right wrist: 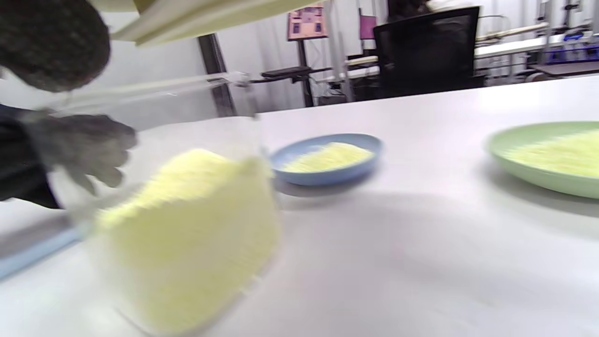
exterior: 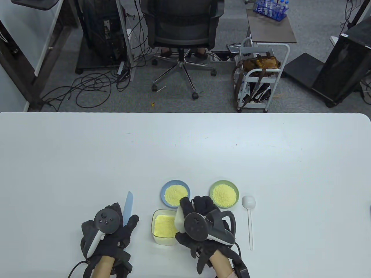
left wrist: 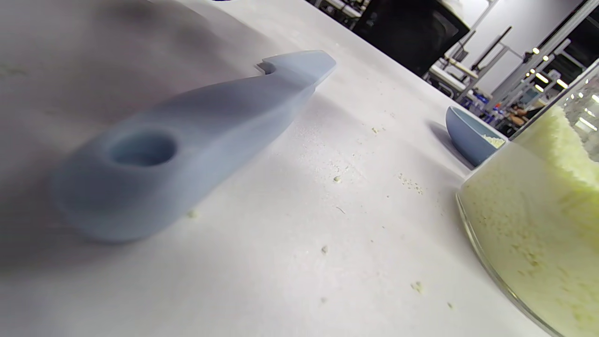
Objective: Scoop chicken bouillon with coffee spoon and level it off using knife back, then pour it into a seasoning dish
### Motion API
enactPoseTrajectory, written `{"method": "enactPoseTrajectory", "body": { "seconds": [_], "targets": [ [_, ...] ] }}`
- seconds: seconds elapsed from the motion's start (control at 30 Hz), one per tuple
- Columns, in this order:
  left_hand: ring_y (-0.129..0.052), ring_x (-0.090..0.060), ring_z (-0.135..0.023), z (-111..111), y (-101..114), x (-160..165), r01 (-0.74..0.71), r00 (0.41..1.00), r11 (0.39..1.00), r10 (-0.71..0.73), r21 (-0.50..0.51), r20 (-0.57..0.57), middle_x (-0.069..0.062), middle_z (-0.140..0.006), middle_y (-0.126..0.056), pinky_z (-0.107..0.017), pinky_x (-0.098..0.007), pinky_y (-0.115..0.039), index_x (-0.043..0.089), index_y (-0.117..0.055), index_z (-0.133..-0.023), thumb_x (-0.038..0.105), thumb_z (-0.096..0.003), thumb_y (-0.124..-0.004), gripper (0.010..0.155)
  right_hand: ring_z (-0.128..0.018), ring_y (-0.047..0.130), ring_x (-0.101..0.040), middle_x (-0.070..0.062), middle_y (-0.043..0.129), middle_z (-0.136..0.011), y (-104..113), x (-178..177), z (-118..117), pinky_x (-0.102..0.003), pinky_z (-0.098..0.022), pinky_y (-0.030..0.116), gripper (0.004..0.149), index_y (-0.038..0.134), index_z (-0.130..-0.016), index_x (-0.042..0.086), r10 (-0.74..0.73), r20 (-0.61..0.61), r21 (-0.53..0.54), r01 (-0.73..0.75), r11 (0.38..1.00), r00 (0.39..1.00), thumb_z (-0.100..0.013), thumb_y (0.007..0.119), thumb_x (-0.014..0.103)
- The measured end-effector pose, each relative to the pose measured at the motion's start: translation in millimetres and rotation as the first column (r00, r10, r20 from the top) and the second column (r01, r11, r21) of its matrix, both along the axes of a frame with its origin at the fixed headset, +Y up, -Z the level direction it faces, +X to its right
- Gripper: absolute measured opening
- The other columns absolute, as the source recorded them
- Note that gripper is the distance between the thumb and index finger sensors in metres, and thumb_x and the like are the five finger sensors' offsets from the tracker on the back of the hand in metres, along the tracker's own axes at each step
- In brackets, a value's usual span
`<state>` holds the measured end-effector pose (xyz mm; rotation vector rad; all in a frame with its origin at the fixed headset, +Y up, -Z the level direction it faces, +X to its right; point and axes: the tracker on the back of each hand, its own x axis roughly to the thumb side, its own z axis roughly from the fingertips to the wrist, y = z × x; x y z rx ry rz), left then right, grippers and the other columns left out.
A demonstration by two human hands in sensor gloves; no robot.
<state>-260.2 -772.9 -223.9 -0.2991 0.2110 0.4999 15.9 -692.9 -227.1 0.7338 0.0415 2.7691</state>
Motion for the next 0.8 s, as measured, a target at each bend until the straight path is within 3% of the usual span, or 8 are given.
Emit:
{"method": "enactPoseTrajectory", "body": {
  "seconds": [0.1,0.23,0.43,0.53,0.7,0.8],
  "targets": [
    [-0.037,-0.043,-0.11,0,0,0,-0.005,1.0,1.0,0.005,0.001,0.004,-0.027,-0.114,-0.018,-0.073,-0.065,-0.039,0.012,-0.016,-0.109,0.067,-0.0466,-0.056,0.092,-0.083,0.034,-0.063,-0.035,0.03,-0.094,-1,-26,-2,-0.07,-0.059,0.039,0.094,0.033,-0.096,0.009,-0.054,-0.098,-0.024,0.052,0.998,0.994,-0.033,0.088,0.053],
    [-0.037,-0.043,-0.11,0,0,1,-0.004,1.0,1.0,0.004,-0.002,0.012,-0.026,-0.114,-0.018,-0.073,-0.065,-0.038,0.012,-0.016,-0.109,0.067,-0.047,-0.056,0.092,-0.084,0.034,-0.063,-0.034,0.03,-0.094,-13,-47,-8,-0.07,-0.059,0.039,0.094,0.033,-0.096,0.009,0.015,-0.113,-0.077,-0.024,0.997,0.994,-0.033,0.088,0.053],
    [-0.037,-0.042,-0.11,0,1,1,-0.02,1.0,1.0,0.019,0.013,0.01,-0.026,-0.114,-0.018,-0.073,-0.065,-0.038,0.012,-0.016,-0.109,0.067,-0.0467,-0.056,0.092,-0.084,0.031,-0.062,-0.033,0.025,-0.095,-19,-49,-13,-0.069,-0.06,0.038,0.094,0.032,-0.096,0.01,0.021,-0.107,-0.163,-0.038,0.986,0.994,-0.034,0.086,0.054],
    [-0.037,-0.042,-0.11,0,2,2,-0.017,1.0,1.0,0.017,0.019,0.013,-0.026,-0.114,-0.018,-0.073,-0.065,-0.038,0.012,-0.016,-0.109,0.067,-0.0467,-0.056,0.092,-0.085,0.03,-0.062,-0.032,0.023,-0.095,-20,-48,-12,-0.069,-0.06,0.038,0.093,0.031,-0.096,0.011,0.032,-0.107,-0.151,-0.048,0.987,0.994,-0.034,0.086,0.054],
    [-0.039,-0.041,-0.111,3,11,5,-0.022,0.999,0.992,0.019,0.124,0.03,-0.024,-0.115,-0.021,-0.073,-0.065,-0.038,0.014,-0.018,-0.109,0.066,-0.0463,-0.057,0.09,-0.088,0.026,-0.059,-0.027,0.018,-0.098,-26,-42,-10,-0.071,-0.062,0.033,0.094,0.027,-0.097,0.014,-0.014,-0.092,-0.18,-0.003,0.984,0.996,-0.035,0.084,0.056],
    [-0.041,-0.039,-0.111,7,19,14,-0.023,0.998,0.974,0.009,0.224,0.066,-0.022,-0.116,-0.023,-0.074,-0.064,-0.04,0.016,-0.022,-0.109,0.063,-0.0477,-0.056,0.085,-0.092,0.022,-0.056,-0.024,0.001,-0.1,-31,-35,-8,-0.077,-0.062,0.024,0.099,0.016,-0.096,0.017,-0.064,-0.114,-0.187,0.042,0.981,0.991,-0.035,0.079,0.062]
  ]
}}
